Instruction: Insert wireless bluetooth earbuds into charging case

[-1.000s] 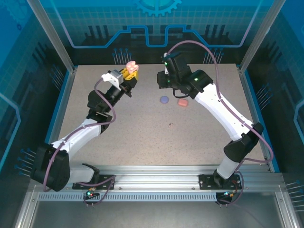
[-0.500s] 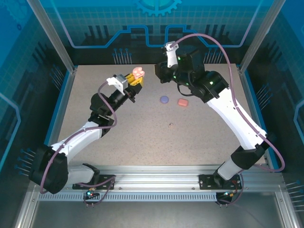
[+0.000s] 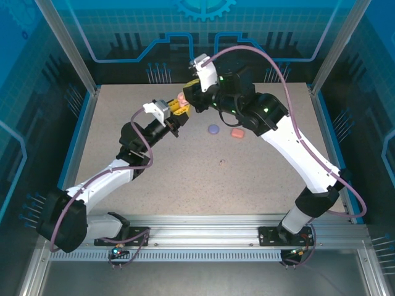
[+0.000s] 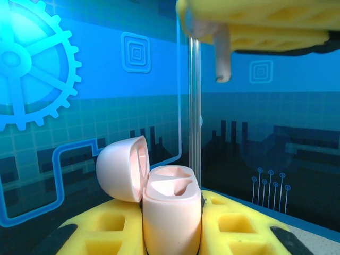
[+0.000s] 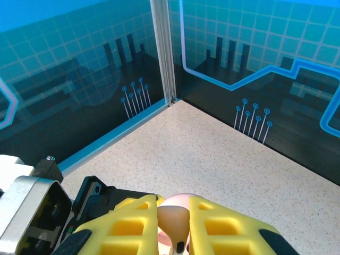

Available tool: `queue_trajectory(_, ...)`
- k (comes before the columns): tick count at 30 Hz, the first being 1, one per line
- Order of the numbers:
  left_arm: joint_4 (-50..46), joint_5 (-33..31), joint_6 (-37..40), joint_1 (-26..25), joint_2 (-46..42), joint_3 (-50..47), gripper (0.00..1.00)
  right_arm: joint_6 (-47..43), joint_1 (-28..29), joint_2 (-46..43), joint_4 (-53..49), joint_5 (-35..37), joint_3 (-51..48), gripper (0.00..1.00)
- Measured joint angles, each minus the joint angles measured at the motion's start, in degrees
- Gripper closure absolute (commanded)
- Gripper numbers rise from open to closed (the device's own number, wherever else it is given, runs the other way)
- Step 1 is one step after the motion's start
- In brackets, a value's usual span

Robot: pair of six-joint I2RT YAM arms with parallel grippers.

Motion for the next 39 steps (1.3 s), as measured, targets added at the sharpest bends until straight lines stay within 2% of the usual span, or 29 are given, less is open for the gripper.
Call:
queue_trajectory(9, -0.17, 0.02, 0.22, -0.09, -0.7, 0.0, 1.0, -1.27, 0.52, 2.89, -1.33, -0.37, 0.39, 0.84)
queue_trajectory(22, -0.37, 0.02, 1.29, -0.2, -0.85, 0.0, 1.0, -1.55, 0.52, 2.86, -1.36, -0.13, 0.2, 0.85)
queue_trajectory(39, -1.79, 0.02, 1.31, -0.35, -0.85, -0.37, 1.0, -0.44, -0.24, 0.87, 0.28, 0.26, -4.66, 0.86)
